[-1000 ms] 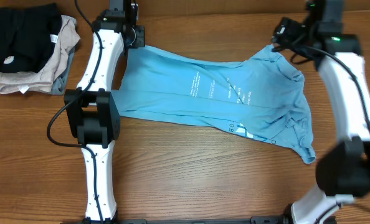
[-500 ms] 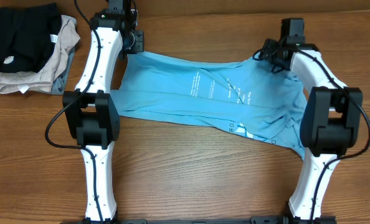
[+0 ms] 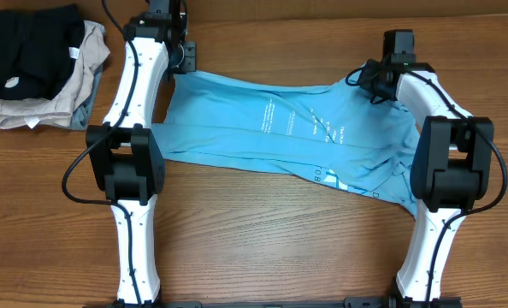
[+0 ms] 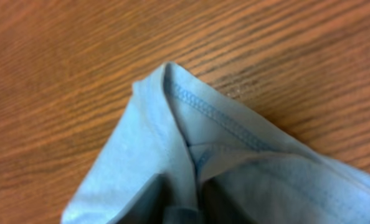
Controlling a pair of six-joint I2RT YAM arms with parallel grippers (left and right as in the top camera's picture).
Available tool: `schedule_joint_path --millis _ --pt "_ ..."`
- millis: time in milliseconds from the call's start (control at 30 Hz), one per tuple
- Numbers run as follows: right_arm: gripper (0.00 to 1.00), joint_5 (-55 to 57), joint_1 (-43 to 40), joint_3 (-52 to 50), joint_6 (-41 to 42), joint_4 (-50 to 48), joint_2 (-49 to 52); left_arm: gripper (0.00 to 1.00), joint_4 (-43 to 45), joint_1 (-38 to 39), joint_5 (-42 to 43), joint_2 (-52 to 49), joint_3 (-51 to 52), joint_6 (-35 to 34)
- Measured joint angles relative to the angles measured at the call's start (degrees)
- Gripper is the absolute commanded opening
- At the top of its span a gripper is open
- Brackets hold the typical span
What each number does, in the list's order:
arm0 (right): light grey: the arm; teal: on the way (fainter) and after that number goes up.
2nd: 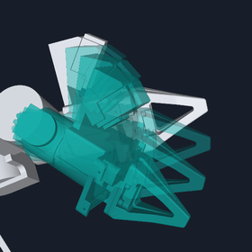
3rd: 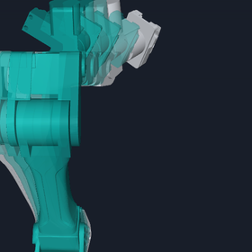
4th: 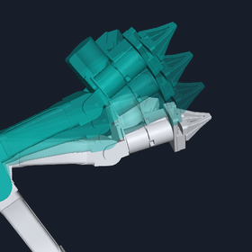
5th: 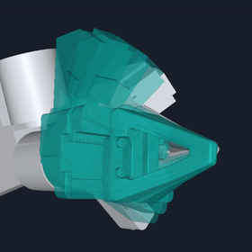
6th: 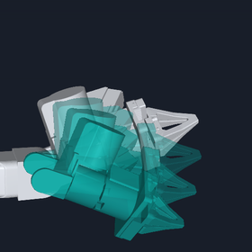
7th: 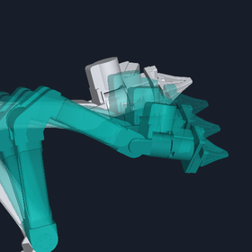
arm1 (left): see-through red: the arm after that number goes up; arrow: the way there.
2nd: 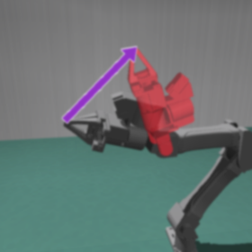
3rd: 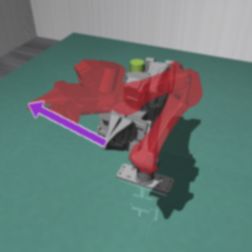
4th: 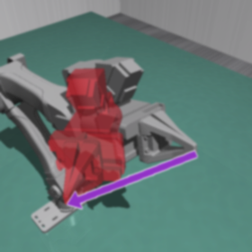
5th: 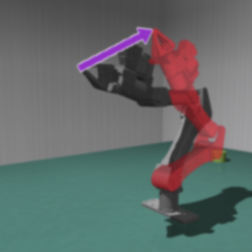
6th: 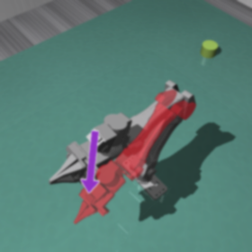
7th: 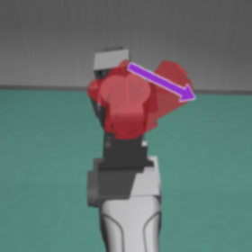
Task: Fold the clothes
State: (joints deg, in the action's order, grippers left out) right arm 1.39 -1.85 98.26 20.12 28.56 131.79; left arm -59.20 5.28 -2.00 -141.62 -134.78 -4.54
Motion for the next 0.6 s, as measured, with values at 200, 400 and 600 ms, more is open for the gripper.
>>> schedule_joint_path --millis 200,400,600 --pt "0.04 -0.1 0.0 0.0 0.6 0.5 -0.8 0.04 0.3 0.0 -0.4 0.0 0.0 0.0" --pt "0.04 -0.1 -0.2 0.0 0.6 7.3 -7.6 0.04 -0.9 0.0 -0.9 0.0 -1.5 0.0" --pt "0.04 -1.1 -1.7 0.0 0.9 23.6 -21.4 0.04 -9.9 0.0 -4.6 0.1 -9.4 0.0"
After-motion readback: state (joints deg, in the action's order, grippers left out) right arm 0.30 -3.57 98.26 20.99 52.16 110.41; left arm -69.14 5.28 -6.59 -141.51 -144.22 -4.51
